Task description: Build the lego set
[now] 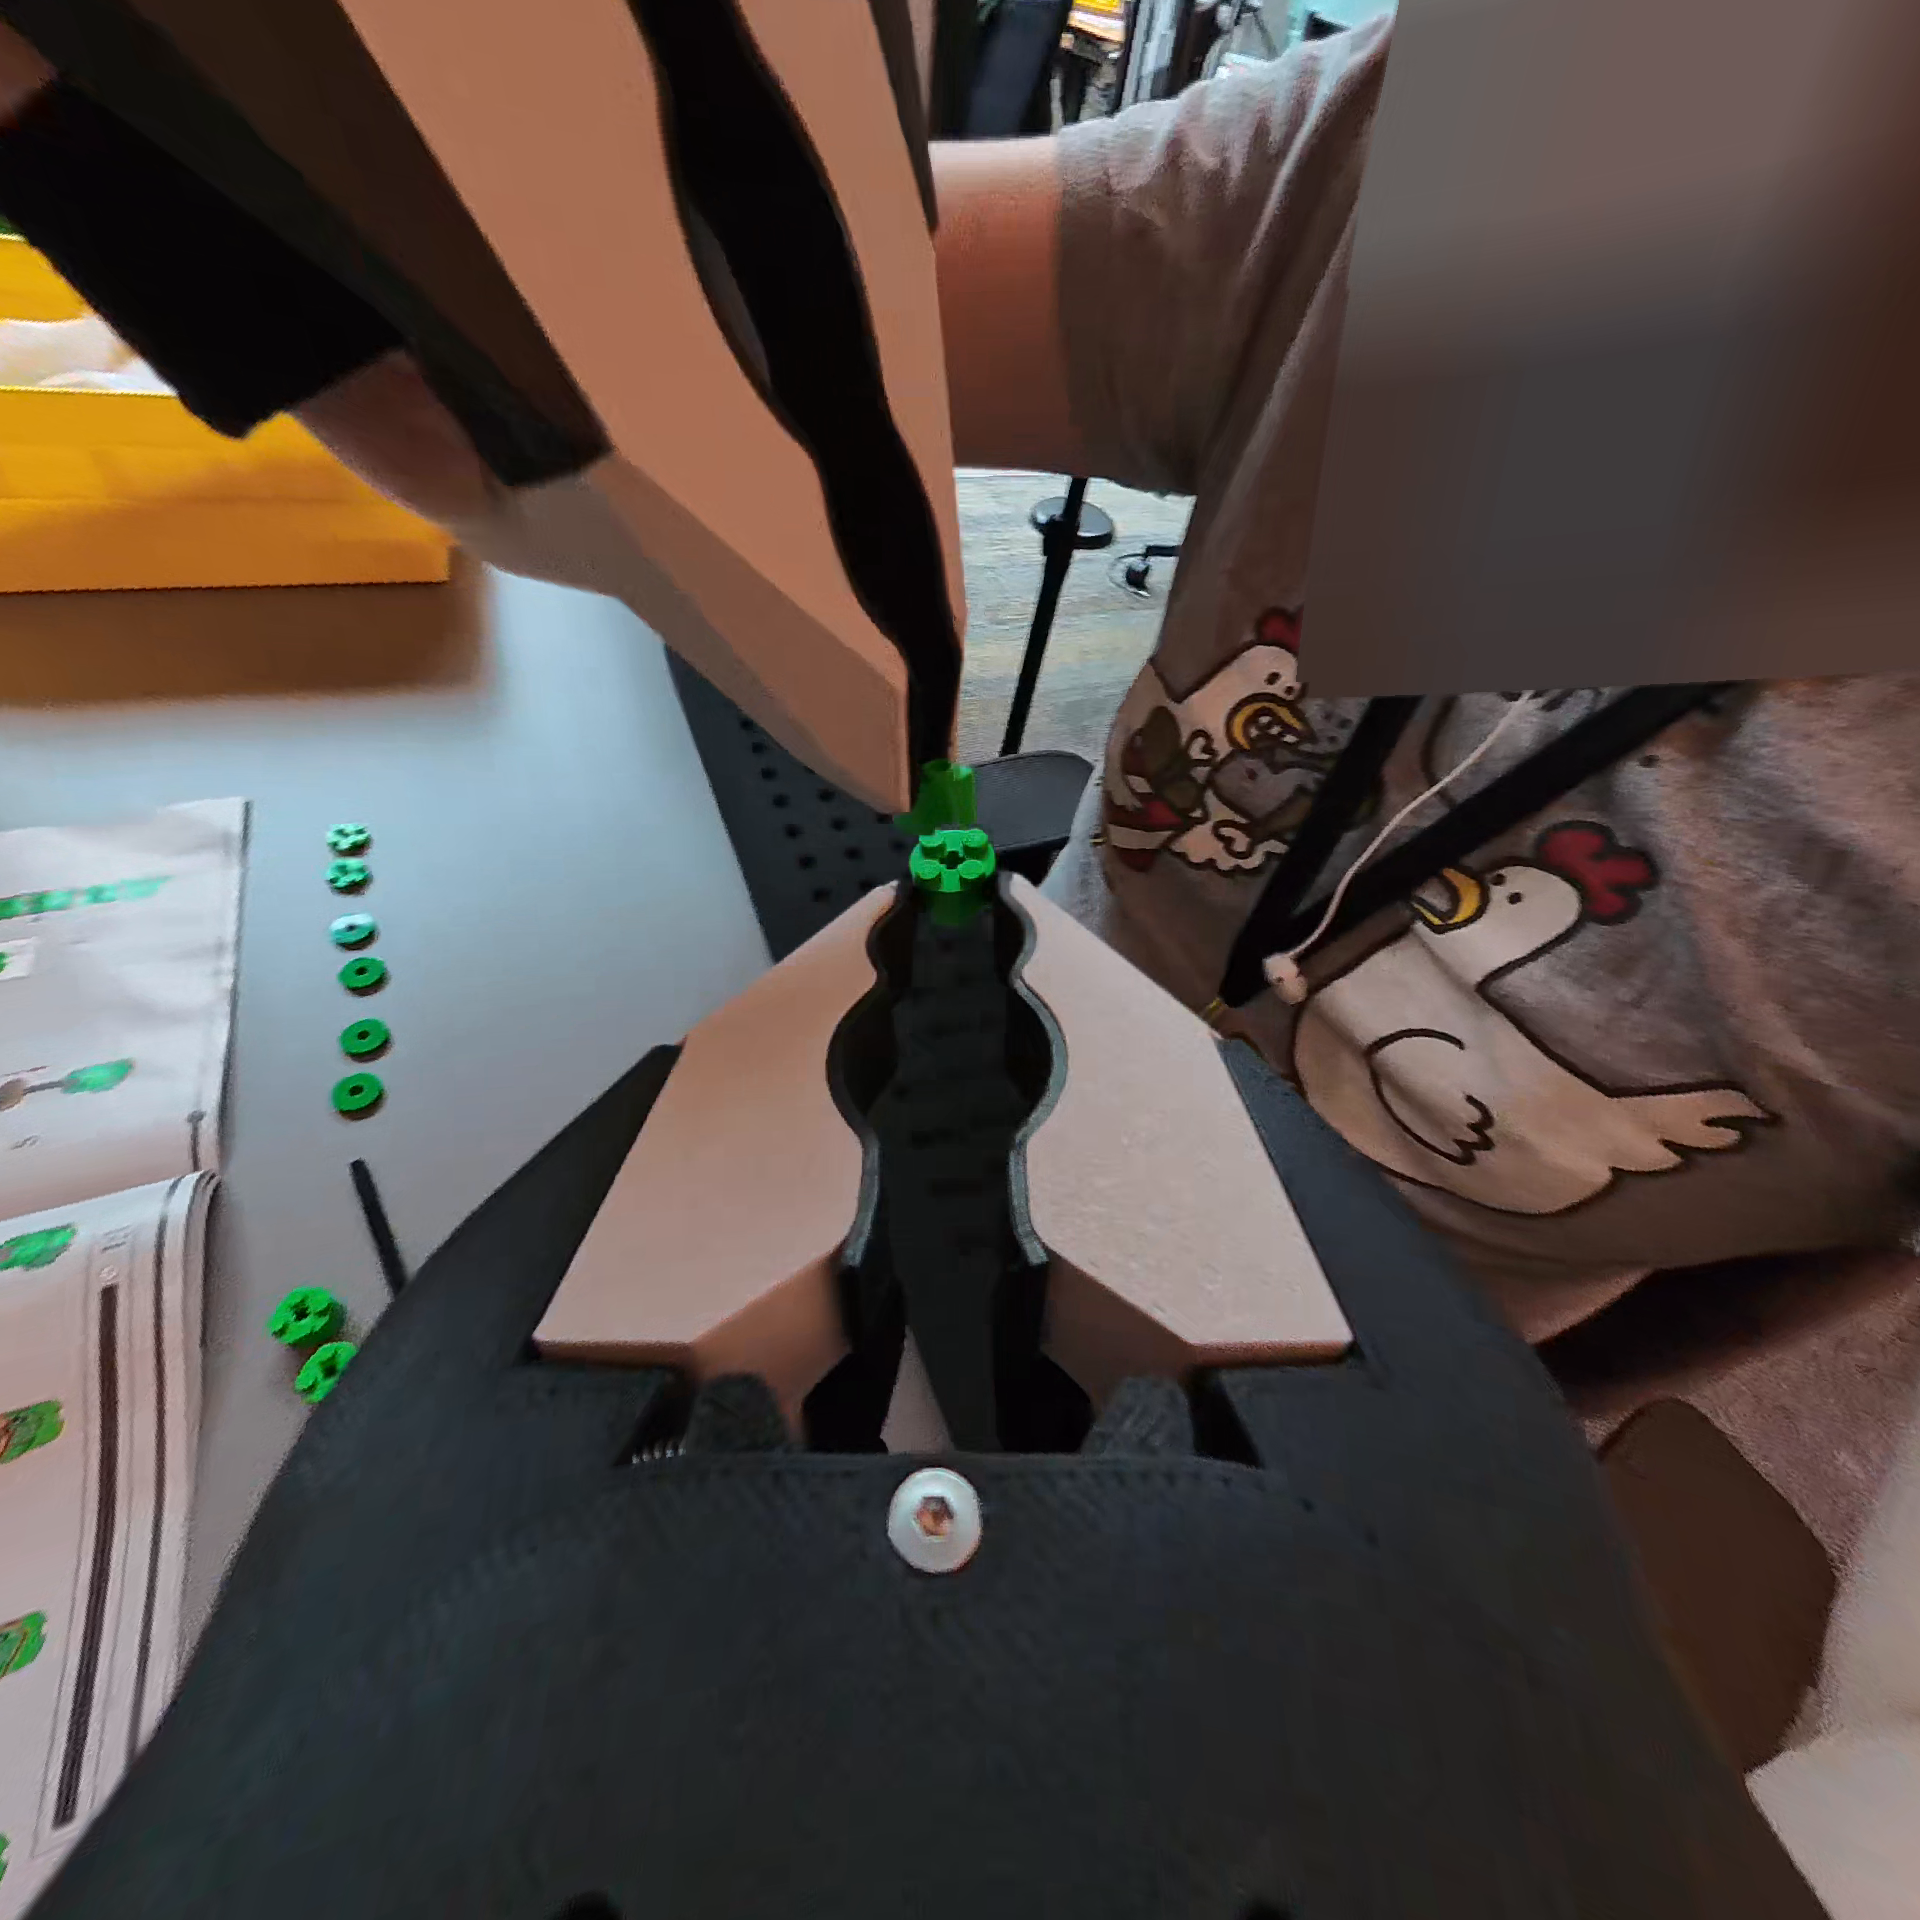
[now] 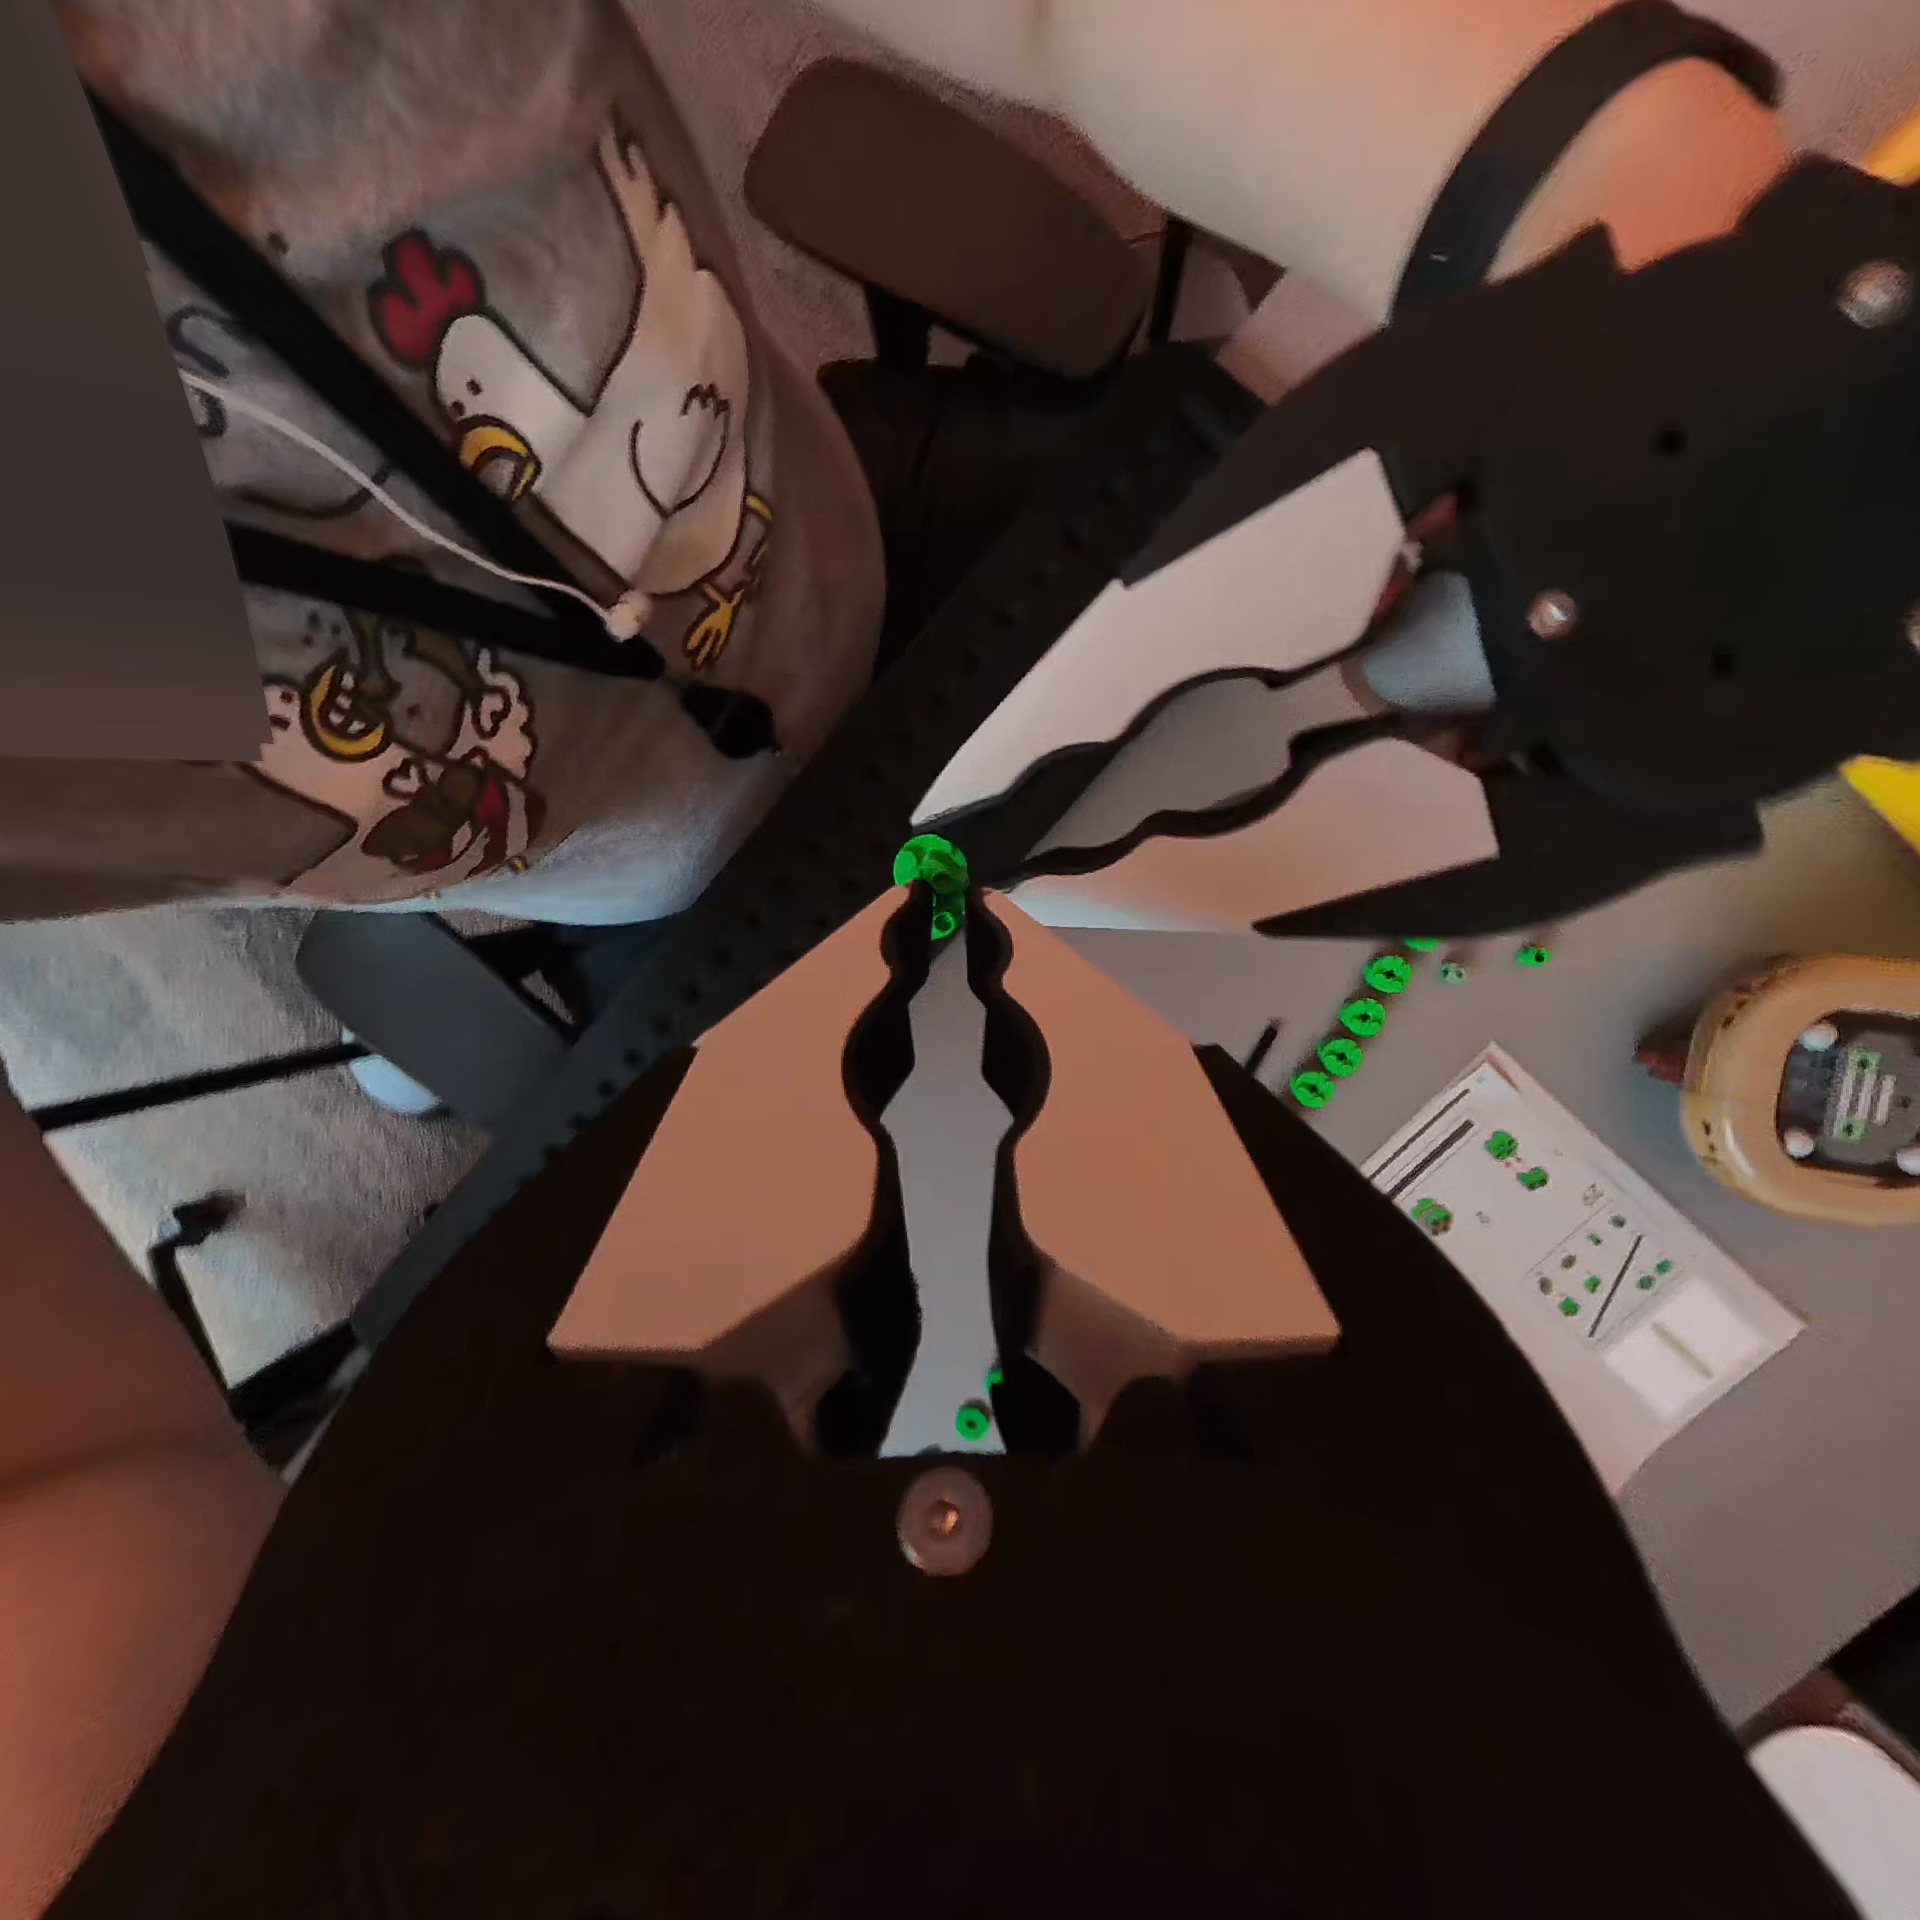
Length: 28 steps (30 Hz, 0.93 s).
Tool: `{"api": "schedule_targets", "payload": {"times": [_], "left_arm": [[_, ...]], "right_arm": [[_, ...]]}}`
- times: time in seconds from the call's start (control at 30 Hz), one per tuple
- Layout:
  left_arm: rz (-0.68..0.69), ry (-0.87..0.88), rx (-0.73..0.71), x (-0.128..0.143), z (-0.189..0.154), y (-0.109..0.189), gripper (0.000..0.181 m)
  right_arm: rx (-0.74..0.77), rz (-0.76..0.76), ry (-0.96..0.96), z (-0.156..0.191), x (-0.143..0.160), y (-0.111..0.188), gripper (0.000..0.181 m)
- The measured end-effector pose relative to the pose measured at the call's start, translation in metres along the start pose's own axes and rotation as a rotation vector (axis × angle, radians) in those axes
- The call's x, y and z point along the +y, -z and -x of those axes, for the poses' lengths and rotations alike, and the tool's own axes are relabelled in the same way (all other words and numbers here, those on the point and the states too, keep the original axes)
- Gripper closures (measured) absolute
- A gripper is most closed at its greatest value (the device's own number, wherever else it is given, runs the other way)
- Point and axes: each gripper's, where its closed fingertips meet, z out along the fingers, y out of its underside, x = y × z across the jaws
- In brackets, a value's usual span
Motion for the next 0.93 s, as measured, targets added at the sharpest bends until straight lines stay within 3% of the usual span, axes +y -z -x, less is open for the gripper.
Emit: {"api": "schedule_targets", "payload": {"times": [0.13, 0.3, 0.43, 0.93], "left_arm": [[-0.01, -0.035, 0.062, -0.014, -0.017, 0.007, 0.169], [-0.018, -0.073, 0.092, -0.027, -0.03, 0.012, 0.169], [-0.027, -0.101, 0.114, -0.035, -0.04, 0.011, 0.169], [0.018, -0.135, 0.137, -0.04, -0.053, 0.006, 0.169]], "right_arm": [[-0.002, 0.093, 0.092, 0.009, -0.017, 0.007, 0.175], [0.006, 0.086, 0.178, 0.019, -0.043, 0.015, 0.176], [-0.015, 0.147, 0.186, 0.024, -0.044, 0.013, 0.176], [-0.093, 0.142, 0.178, 0.032, -0.052, 0.006, 0.175]]}}
